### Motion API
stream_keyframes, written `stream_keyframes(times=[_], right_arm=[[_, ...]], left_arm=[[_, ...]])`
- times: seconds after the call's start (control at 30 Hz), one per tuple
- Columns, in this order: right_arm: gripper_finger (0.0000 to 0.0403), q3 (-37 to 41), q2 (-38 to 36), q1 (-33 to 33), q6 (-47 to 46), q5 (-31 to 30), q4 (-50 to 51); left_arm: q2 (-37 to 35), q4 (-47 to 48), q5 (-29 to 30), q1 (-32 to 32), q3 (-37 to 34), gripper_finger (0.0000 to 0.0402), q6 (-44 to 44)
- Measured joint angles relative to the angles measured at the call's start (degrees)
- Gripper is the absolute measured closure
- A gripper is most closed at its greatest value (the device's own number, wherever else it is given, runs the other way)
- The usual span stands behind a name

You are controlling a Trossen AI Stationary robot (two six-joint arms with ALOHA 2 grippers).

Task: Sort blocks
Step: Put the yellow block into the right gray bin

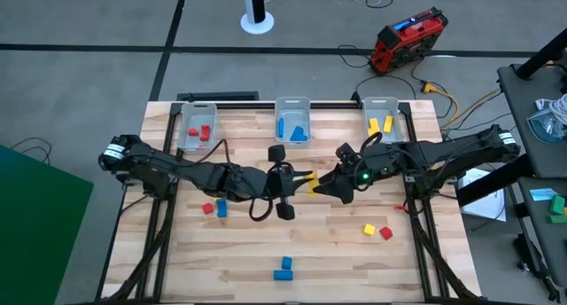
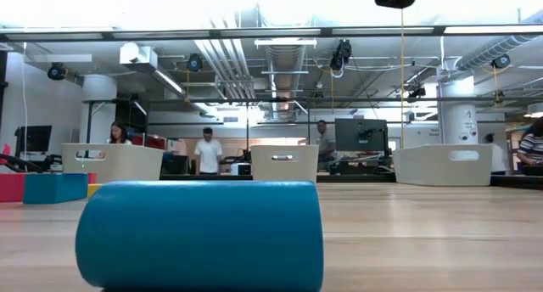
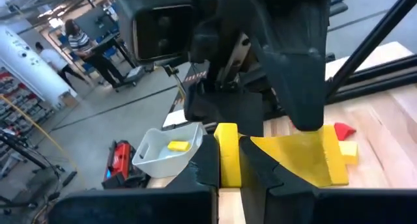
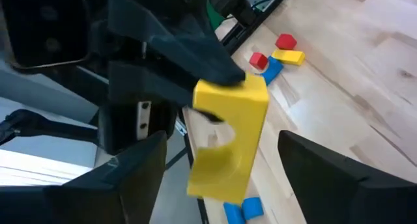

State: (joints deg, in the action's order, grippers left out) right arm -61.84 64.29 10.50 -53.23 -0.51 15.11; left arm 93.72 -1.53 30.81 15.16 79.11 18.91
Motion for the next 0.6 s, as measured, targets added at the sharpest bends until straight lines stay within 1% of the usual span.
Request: stream_keyframes(times=[0.1,0.17,0.3,0.43,0.6], right_arm=[[0.0113,0.00,0.00,0.00,0.30,-0.02,0.02],[0.0115,0.00,0.00,0.00,0.31,-0.02,0.04],[0.0140,0.00,-0.02,0.00,0.61,-0.02,0.18],[0.0188,0.00,-0.01,0.00,0.96,-0.03,0.66],[0.0271,0.00,-0.02,0.00,1.85,-0.07,0.76]], left_arm=[[1.12,0.01,-0.20,0.00,1.76,0.0397,0.11],[1.55,0.01,-0.22,0.00,2.78,0.0396,0.14],[1.69,0.23,-0.22,0.00,2.85,0.0395,0.08],[1.72,0.16,-0.22,0.00,2.86,0.0394,-0.02],[1.72,0.20,-0.24,0.00,2.84,0.0394,-0.99]])
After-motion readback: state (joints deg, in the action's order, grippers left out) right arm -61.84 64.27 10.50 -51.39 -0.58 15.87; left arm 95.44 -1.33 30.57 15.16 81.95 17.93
